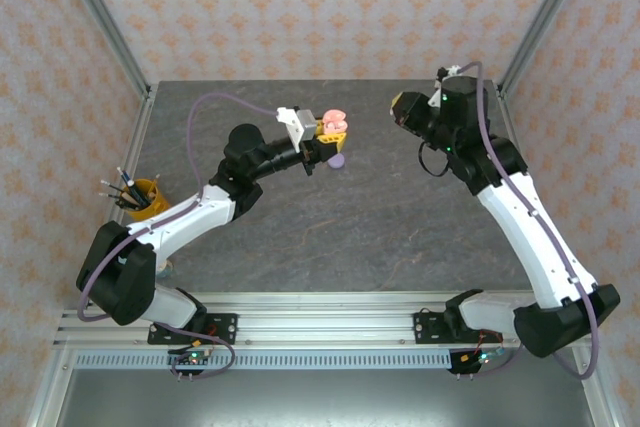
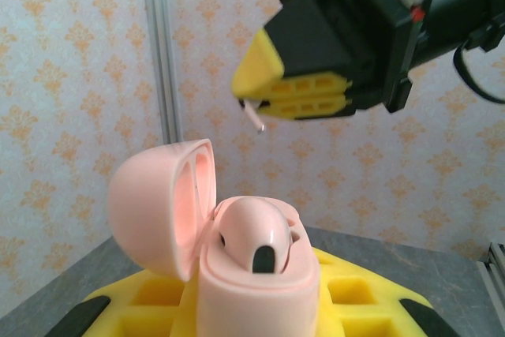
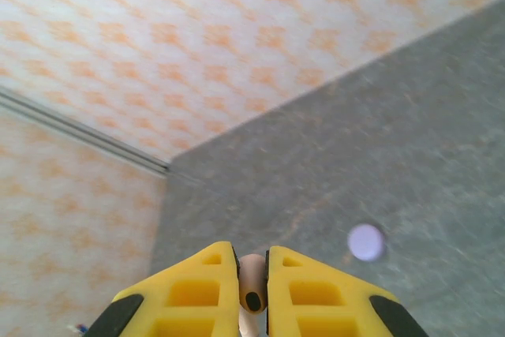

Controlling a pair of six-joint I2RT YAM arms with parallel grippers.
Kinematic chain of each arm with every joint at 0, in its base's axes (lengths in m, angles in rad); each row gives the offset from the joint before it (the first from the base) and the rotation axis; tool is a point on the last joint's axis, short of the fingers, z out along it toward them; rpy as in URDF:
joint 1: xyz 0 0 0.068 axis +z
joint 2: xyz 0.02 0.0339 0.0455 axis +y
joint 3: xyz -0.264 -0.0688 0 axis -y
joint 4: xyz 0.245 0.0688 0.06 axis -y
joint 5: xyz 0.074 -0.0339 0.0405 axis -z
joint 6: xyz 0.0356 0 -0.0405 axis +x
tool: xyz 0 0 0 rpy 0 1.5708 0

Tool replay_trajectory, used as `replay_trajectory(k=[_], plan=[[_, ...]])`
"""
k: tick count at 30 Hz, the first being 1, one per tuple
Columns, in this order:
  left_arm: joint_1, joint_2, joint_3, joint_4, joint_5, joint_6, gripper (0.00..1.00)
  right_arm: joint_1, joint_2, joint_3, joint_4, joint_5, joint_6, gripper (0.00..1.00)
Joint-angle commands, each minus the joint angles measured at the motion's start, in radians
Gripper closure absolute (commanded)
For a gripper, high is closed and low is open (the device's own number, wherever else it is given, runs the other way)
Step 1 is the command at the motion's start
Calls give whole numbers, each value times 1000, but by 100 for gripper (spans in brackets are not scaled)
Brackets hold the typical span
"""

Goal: Insert the wireless bluetooth earbuds into the charging case

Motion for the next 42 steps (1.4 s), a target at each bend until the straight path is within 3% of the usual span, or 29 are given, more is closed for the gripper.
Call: replay_trajectory(k=[1,14,24,42], plan=[[-1,21,46,36,41,-25,100,-6,-22,30,108,-92,-12,87],[-21,82,132,54,43,-77,100,45,-64,-71,392,-288,-27,87],[-22,112,153,120,25,-153,100,108,-70,-109,414,-286,-98,88],[-38,110,157,135,24,-170,100,115,-52,-148,426,-260,-109,88]])
